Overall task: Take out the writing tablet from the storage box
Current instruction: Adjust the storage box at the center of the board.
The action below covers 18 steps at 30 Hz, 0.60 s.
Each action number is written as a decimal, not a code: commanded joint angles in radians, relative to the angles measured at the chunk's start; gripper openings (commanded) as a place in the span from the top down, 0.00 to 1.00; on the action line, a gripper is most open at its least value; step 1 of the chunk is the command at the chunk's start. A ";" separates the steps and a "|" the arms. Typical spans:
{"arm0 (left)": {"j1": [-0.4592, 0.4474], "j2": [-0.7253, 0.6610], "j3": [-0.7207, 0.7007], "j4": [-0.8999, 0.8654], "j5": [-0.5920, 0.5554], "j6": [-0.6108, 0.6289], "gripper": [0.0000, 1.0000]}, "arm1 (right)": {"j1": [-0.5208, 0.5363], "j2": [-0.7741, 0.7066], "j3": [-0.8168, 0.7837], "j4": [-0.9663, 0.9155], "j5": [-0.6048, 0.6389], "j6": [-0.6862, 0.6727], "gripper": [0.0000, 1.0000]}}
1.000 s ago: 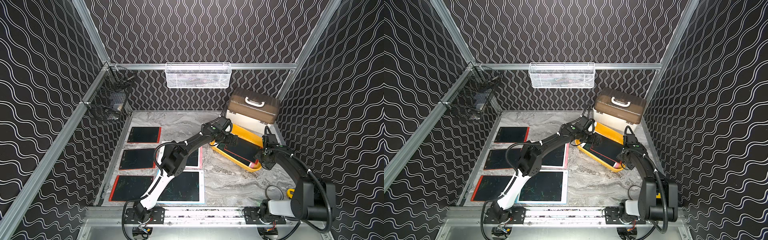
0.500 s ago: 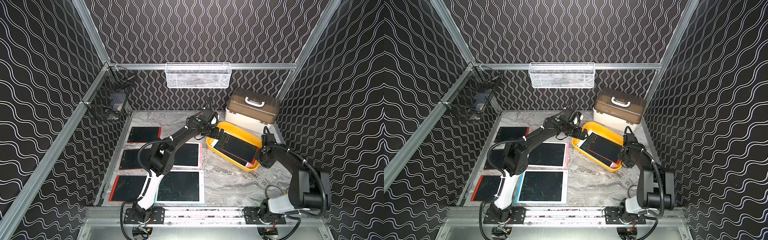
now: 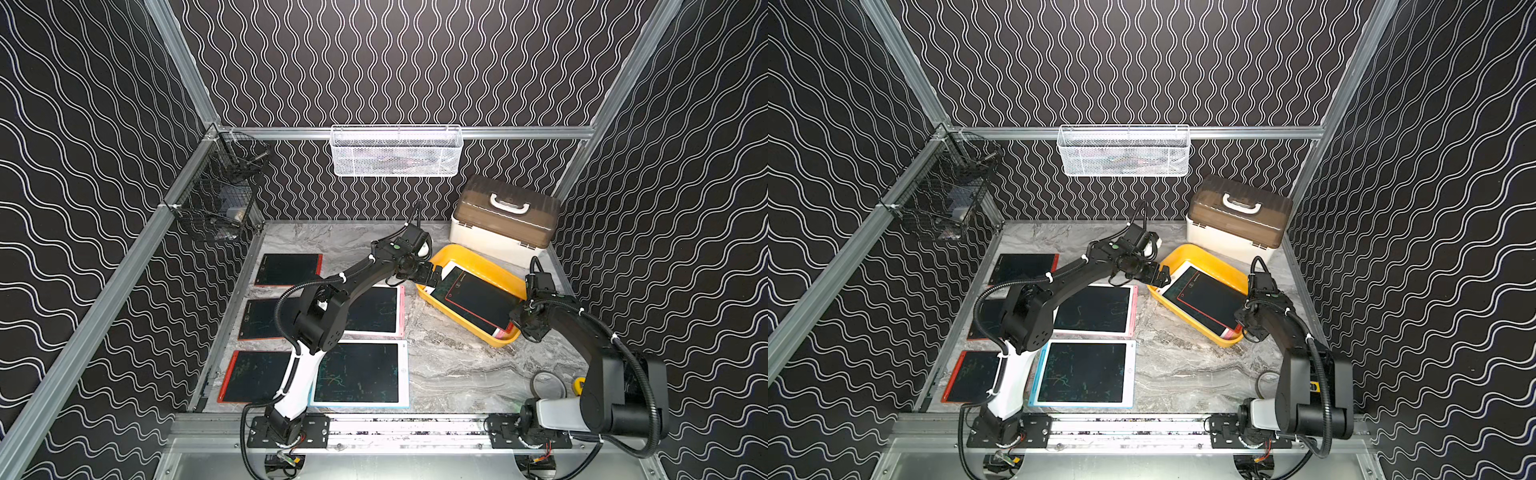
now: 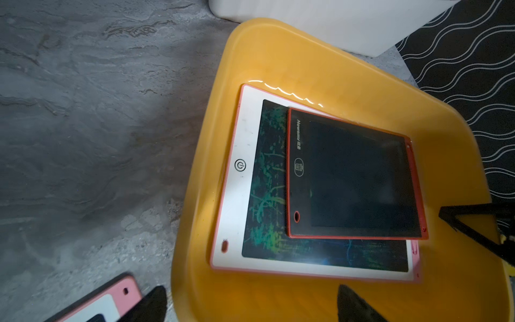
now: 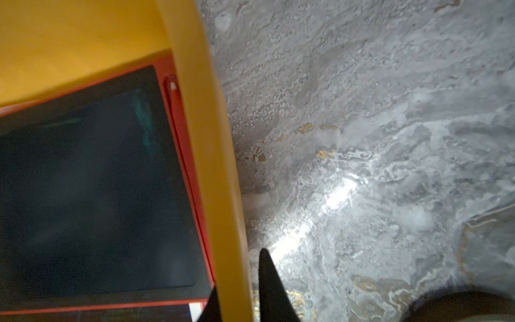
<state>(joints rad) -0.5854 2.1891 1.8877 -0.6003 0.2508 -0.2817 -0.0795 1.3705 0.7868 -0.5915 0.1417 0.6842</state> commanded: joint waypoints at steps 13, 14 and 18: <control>-0.080 0.086 0.054 0.039 -0.128 0.052 0.01 | 0.003 -0.109 -0.062 -0.029 0.005 0.062 0.86; -0.083 0.089 0.054 0.040 -0.132 0.055 0.01 | 0.003 -0.122 -0.069 -0.034 0.003 0.065 0.87; -0.084 0.106 0.063 0.034 -0.156 0.067 0.01 | 0.004 -0.173 -0.089 -0.047 -0.001 0.074 0.87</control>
<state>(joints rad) -0.6689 2.2745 1.9377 -0.5755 0.1280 -0.2470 -0.0776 1.2221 0.7052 -0.6201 0.1390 0.7334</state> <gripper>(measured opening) 0.991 0.135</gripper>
